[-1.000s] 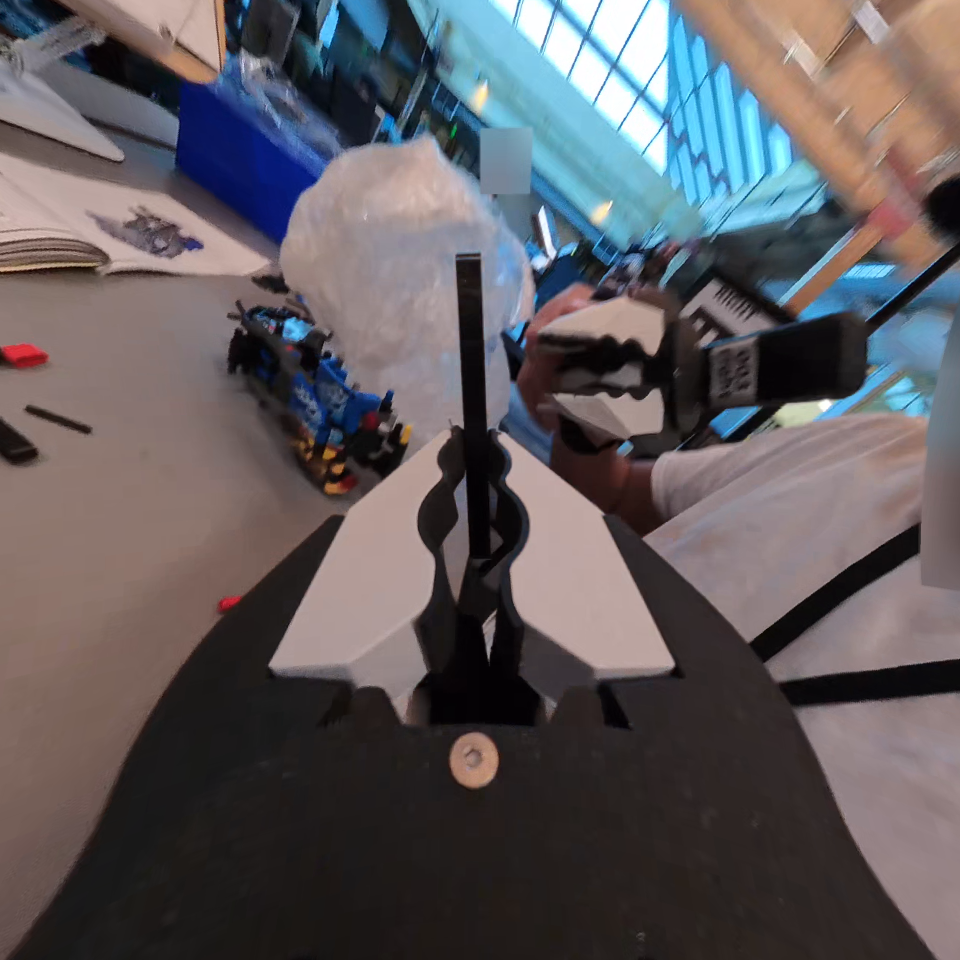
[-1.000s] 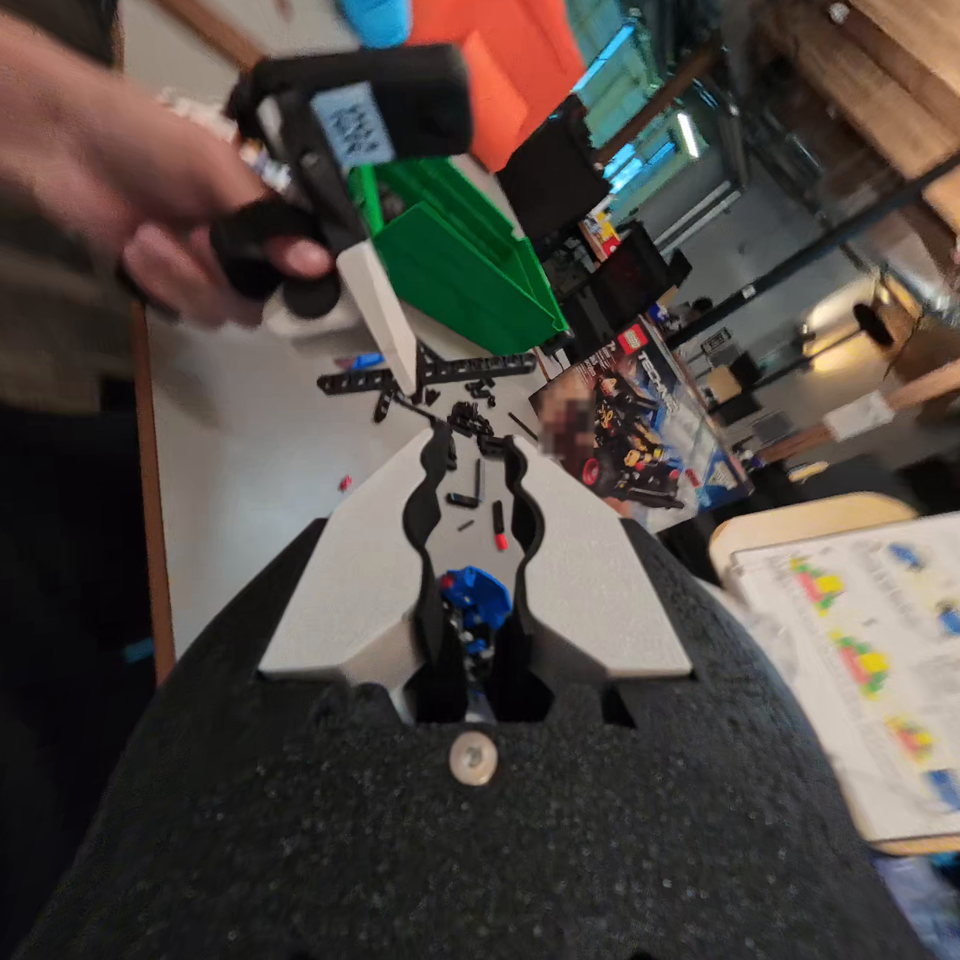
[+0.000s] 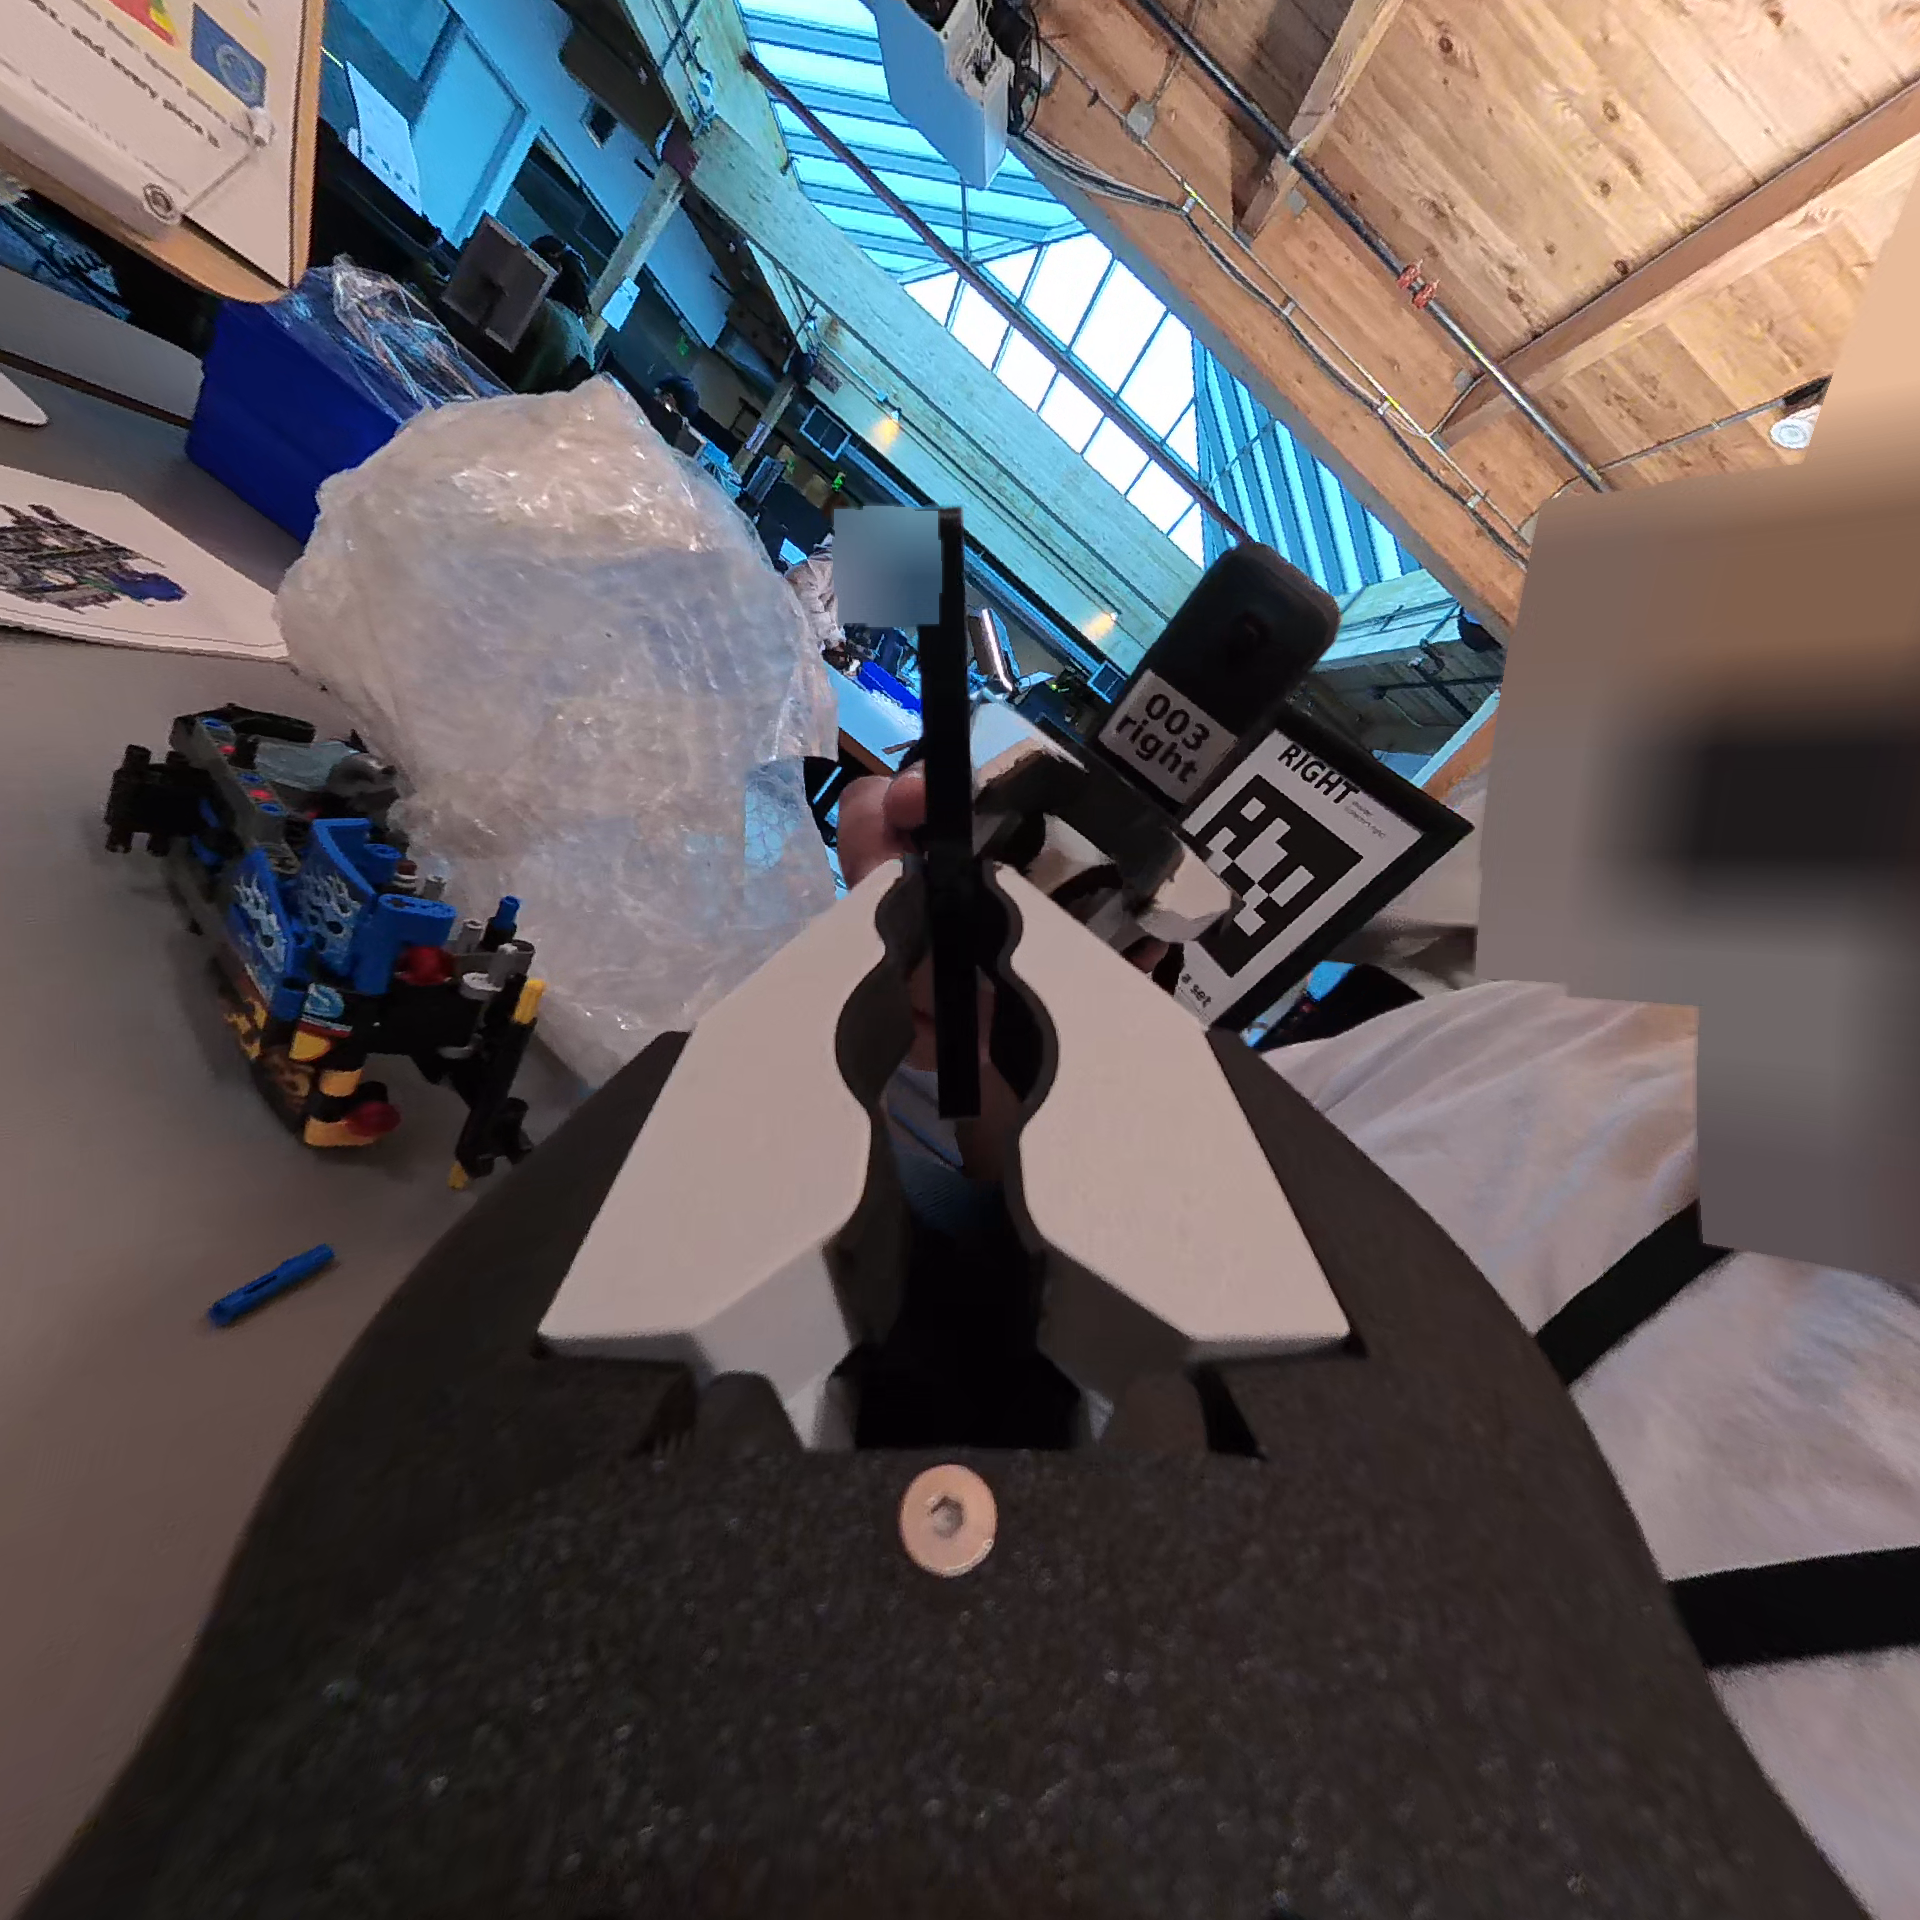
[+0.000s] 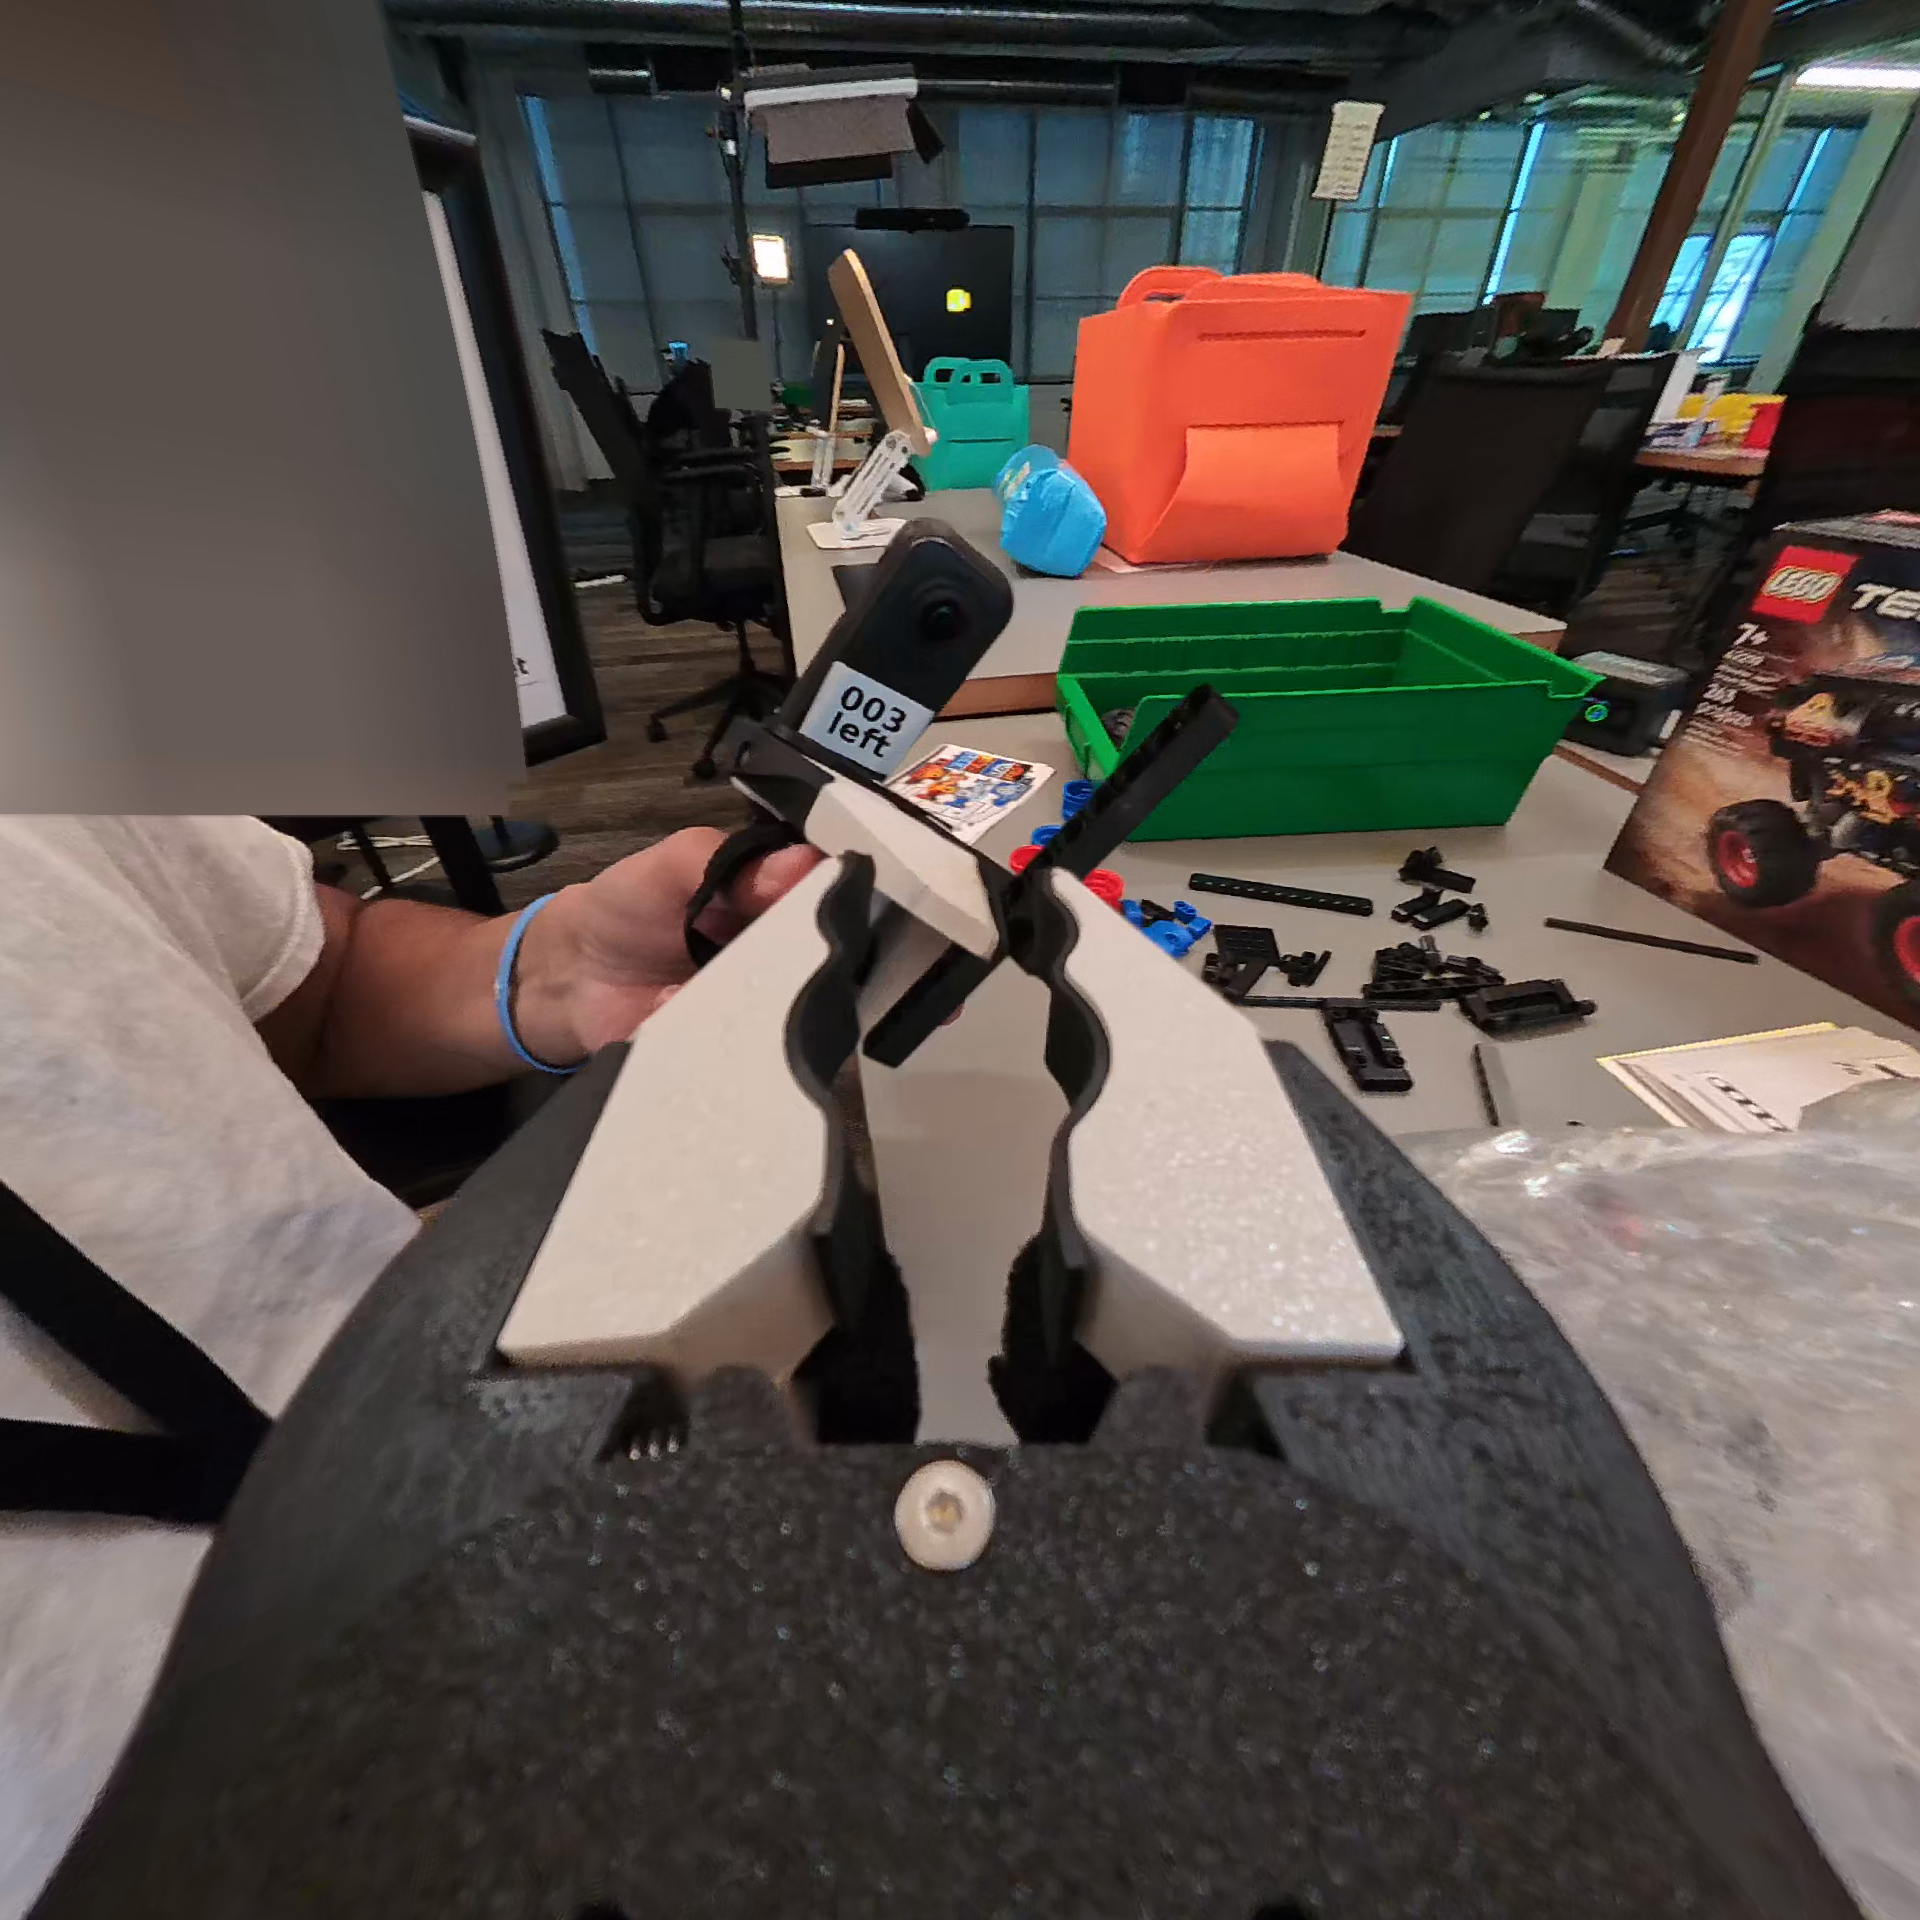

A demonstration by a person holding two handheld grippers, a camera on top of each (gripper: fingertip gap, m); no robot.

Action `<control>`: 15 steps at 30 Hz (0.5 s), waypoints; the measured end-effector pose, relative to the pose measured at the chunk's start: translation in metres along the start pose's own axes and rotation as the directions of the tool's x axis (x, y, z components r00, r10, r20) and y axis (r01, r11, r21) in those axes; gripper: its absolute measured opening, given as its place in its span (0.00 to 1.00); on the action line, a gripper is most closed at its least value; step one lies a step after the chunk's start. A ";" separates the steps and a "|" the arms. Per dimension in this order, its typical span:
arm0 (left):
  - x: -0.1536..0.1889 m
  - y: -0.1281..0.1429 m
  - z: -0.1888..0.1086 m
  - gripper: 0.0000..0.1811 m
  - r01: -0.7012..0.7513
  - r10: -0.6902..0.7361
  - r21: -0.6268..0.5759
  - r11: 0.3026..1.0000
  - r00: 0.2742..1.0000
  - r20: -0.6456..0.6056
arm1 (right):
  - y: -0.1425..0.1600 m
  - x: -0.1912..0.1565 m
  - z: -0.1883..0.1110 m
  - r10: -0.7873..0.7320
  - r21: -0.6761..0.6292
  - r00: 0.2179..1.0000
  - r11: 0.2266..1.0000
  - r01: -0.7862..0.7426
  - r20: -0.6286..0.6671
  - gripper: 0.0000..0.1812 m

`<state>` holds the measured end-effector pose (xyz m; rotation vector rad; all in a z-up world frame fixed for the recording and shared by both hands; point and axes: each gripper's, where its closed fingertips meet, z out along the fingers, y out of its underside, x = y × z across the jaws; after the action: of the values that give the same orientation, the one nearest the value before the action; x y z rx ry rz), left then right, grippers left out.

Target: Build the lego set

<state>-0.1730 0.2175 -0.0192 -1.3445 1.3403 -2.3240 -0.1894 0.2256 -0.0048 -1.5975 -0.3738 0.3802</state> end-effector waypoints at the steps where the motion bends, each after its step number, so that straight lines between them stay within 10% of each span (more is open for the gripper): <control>1: 0.001 0.001 0.000 0.04 0.004 -0.004 -0.005 1.000 1.000 -0.004 | 0.000 -0.001 0.000 0.009 0.002 1.000 1.000 -0.009 0.011 0.18; 15: -0.001 0.003 0.000 0.03 0.013 -0.013 -0.018 1.000 1.000 -0.009 | 0.002 0.002 0.003 0.008 -0.011 1.000 1.000 -0.008 -0.013 0.18</control>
<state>-0.1739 0.2162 -0.0222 -1.3531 1.3622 -2.3352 -0.1886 0.2295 -0.0070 -1.6118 -0.3604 0.3748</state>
